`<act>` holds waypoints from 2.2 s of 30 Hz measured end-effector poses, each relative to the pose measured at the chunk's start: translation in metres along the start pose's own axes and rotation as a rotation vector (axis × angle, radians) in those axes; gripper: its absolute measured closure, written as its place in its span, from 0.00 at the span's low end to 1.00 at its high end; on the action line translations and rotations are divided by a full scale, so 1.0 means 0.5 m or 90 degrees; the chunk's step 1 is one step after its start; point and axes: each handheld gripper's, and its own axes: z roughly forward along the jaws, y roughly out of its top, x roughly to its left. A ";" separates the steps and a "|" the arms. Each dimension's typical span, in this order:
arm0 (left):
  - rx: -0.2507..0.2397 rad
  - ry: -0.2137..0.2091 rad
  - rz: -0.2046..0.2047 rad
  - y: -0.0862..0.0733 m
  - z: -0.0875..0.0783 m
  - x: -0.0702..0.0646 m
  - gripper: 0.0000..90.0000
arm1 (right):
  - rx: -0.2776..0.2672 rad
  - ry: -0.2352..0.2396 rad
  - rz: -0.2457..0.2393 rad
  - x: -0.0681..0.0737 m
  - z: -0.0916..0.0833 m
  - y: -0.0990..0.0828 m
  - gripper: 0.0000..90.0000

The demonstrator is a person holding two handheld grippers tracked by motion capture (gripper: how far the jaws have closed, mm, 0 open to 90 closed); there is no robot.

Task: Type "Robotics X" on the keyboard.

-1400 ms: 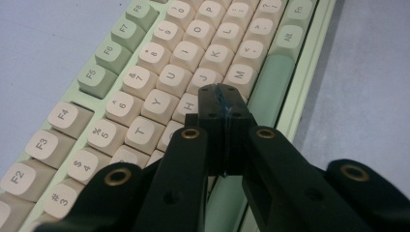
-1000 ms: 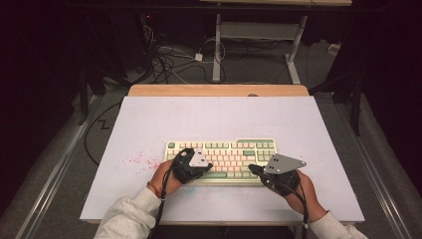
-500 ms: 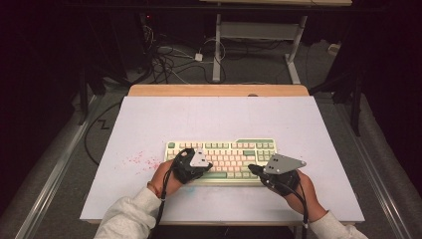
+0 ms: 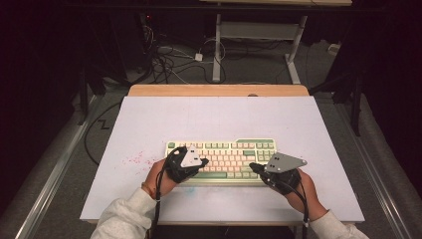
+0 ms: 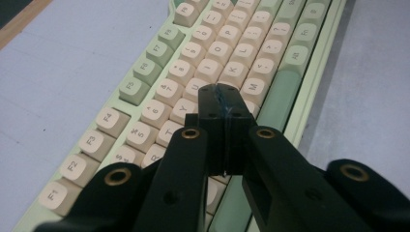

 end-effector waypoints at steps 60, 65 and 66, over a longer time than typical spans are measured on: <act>-0.023 0.109 -0.067 -0.183 -0.144 0.003 0.97 | 0.064 0.013 -0.027 0.005 0.197 0.071 1.00; -0.023 0.108 -0.066 -0.183 -0.143 0.003 0.97 | 0.084 0.013 -0.033 0.005 0.211 0.069 1.00; -0.022 0.108 -0.065 -0.182 -0.142 0.003 0.97 | 0.083 0.013 -0.032 0.005 0.212 0.069 1.00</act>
